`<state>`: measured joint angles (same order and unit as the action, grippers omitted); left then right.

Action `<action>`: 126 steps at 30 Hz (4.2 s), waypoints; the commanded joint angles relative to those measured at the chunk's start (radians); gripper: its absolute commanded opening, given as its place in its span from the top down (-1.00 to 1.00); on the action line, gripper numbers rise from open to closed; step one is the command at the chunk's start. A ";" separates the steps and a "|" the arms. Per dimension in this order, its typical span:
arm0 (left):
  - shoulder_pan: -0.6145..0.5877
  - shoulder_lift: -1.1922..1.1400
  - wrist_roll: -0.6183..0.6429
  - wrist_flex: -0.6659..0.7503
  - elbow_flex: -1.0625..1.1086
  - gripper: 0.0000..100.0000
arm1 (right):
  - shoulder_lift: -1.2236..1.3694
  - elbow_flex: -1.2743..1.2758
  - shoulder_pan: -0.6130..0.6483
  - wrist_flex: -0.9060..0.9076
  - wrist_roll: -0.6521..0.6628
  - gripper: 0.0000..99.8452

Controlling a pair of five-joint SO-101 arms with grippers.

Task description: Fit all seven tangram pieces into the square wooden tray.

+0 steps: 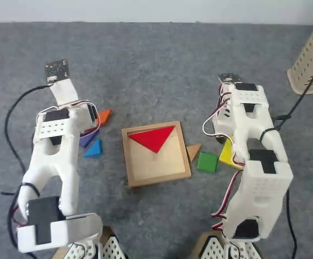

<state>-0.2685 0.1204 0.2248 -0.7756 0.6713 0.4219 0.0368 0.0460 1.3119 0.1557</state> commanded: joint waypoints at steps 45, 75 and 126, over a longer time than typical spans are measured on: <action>0.000 0.049 0.005 0.023 -0.027 0.78 | -0.202 0.373 0.136 -0.137 0.224 0.31; 0.002 0.049 0.003 0.023 -0.027 0.78 | -0.312 0.420 0.039 -0.136 0.206 0.31; 0.000 0.049 0.003 0.023 -0.027 0.78 | -0.400 0.364 0.045 -0.145 -0.037 0.57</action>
<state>-0.2685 0.1204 0.2232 -0.7756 0.6713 0.1274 0.4450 0.0967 1.1492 0.1496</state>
